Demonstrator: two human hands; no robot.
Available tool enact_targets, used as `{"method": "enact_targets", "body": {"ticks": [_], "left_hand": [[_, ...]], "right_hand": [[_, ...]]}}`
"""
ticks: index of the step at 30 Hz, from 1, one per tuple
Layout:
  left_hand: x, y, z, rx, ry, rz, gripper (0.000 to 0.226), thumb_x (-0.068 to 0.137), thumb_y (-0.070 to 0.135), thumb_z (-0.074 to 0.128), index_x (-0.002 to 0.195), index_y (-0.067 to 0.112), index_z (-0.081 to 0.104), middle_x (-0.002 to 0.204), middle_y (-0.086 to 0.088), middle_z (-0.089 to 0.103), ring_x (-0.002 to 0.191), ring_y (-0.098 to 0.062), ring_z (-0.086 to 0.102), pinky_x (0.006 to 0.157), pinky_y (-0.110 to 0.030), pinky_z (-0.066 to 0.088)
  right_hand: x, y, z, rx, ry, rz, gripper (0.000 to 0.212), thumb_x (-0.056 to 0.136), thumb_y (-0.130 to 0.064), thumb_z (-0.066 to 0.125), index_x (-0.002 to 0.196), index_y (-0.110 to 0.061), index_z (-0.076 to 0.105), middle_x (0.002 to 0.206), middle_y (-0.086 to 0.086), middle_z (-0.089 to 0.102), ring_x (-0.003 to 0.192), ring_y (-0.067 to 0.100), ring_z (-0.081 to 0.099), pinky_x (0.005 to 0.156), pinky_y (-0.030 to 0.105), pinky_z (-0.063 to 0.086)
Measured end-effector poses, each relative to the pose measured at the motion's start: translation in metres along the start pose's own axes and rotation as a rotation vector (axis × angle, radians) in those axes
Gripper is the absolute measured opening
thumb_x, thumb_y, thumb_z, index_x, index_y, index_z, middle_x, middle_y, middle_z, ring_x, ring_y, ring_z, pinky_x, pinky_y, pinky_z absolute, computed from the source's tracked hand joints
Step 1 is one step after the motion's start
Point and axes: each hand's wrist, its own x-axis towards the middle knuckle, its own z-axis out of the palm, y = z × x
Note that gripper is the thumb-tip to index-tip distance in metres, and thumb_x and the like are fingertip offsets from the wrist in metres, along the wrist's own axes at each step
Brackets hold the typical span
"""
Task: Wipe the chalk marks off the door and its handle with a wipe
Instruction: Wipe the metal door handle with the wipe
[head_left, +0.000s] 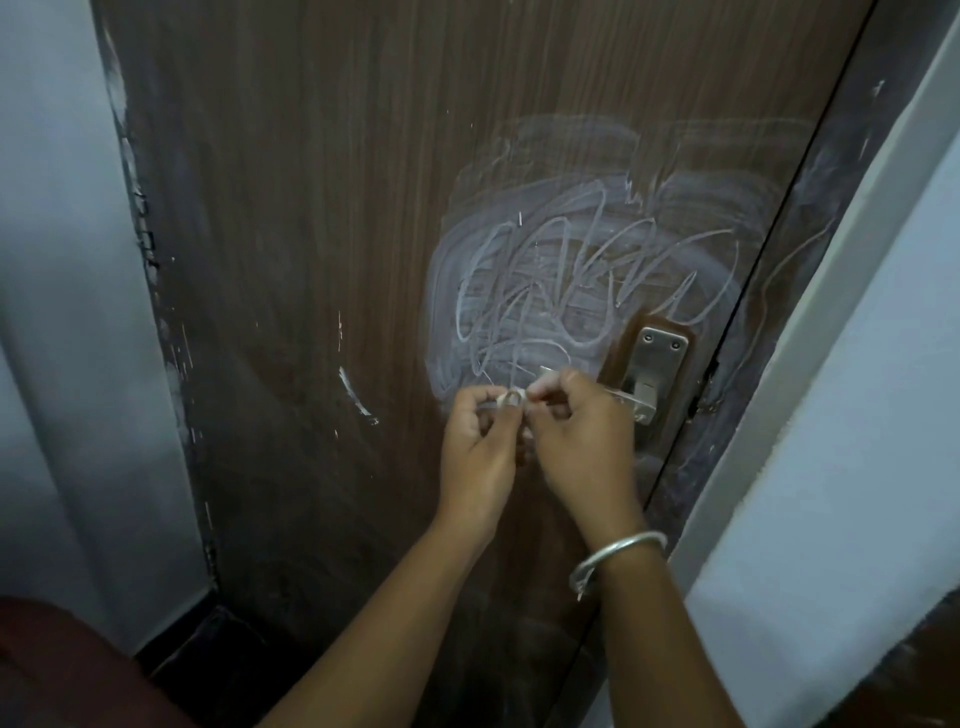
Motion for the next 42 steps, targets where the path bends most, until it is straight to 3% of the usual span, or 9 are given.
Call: {"method": "enact_targets", "body": {"ticks": [5,9,12,15,23,27,32,36,42], "left_hand": [[0.009,0.0,-0.005,0.125,0.042,-0.003,0.007,0.085,0.01,0.062,0.085,0.017,0.059,0.084,-0.017,0.067,0.075,-0.024,0.066,0.062,-0.033,0.055],[0.024,0.007,-0.002,0.267,0.041,0.051,0.017,0.082,0.007,0.063,0.08,0.023,0.063,0.078,-0.007,0.068,0.072,-0.02,0.065,0.068,-0.039,0.054],[0.038,0.013,0.003,0.382,0.042,0.101,0.015,0.081,0.008,0.064,0.082,0.023,0.066,0.076,-0.002,0.068,0.072,-0.019,0.066,0.071,-0.04,0.053],[0.046,0.015,0.011,0.466,0.011,0.106,0.011,0.084,0.011,0.062,0.093,0.016,0.067,0.083,-0.004,0.07,0.079,-0.019,0.067,0.077,-0.039,0.054],[0.04,0.016,0.018,0.489,-0.16,0.102,0.014,0.09,0.013,0.053,0.088,0.006,0.065,0.073,-0.008,0.057,0.068,-0.016,0.051,0.065,-0.032,0.042],[0.043,0.017,0.019,0.501,-0.185,0.089,0.016,0.092,0.005,0.049,0.094,0.003,0.065,0.084,-0.014,0.065,0.075,-0.018,0.058,0.07,-0.031,0.047],[0.039,0.013,0.016,0.428,-0.2,0.043,0.025,0.094,0.004,0.046,0.079,0.016,0.062,0.073,-0.007,0.059,0.066,-0.013,0.054,0.065,-0.027,0.046],[0.036,0.014,0.015,0.376,-0.193,-0.019,0.028,0.094,0.004,0.046,0.079,0.018,0.063,0.069,-0.001,0.06,0.061,-0.009,0.051,0.057,-0.016,0.045],[0.03,0.013,0.016,0.361,-0.153,-0.081,0.022,0.094,0.003,0.046,0.081,0.01,0.062,0.07,-0.008,0.059,0.059,-0.012,0.052,0.062,-0.025,0.045]], "right_hand": [[-0.02,0.014,0.022,0.215,0.054,0.086,0.03,0.083,-0.001,0.057,0.085,-0.031,0.059,0.087,-0.004,0.068,0.081,0.011,0.067,0.076,0.036,0.055],[-0.024,0.017,0.027,0.391,0.143,0.169,0.037,0.082,0.004,0.061,0.088,-0.031,0.054,0.089,-0.01,0.065,0.082,-0.002,0.065,0.072,0.015,0.051],[-0.029,0.023,0.027,0.364,0.137,0.213,0.039,0.081,0.006,0.061,0.088,-0.031,0.051,0.089,-0.01,0.063,0.078,-0.005,0.063,0.073,0.013,0.05],[-0.034,0.032,0.025,0.282,0.11,0.245,0.037,0.082,0.002,0.061,0.09,-0.033,0.049,0.082,-0.009,0.065,0.071,0.003,0.063,0.068,0.018,0.05],[-0.038,0.04,0.019,0.25,0.129,0.236,0.039,0.081,0.001,0.064,0.088,-0.034,0.048,0.08,-0.011,0.064,0.067,-0.01,0.059,0.06,0.002,0.041],[-0.04,0.041,0.02,0.264,0.121,0.244,0.037,0.08,0.0,0.064,0.092,-0.031,0.049,0.081,-0.008,0.064,0.067,-0.012,0.058,0.06,0.0,0.04],[-0.045,0.046,0.023,0.249,0.071,0.266,0.033,0.081,-0.004,0.066,0.098,-0.028,0.052,0.083,-0.008,0.064,0.071,-0.004,0.06,0.062,0.004,0.043],[-0.05,0.048,0.025,0.239,0.054,0.273,0.031,0.081,-0.006,0.066,0.098,-0.027,0.052,0.083,-0.008,0.064,0.072,0.0,0.061,0.062,0.006,0.045],[-0.052,0.047,0.021,0.265,0.064,0.297,0.034,0.081,-0.005,0.066,0.094,-0.033,0.051,0.083,-0.008,0.065,0.069,-0.002,0.061,0.061,0.007,0.045]]}}
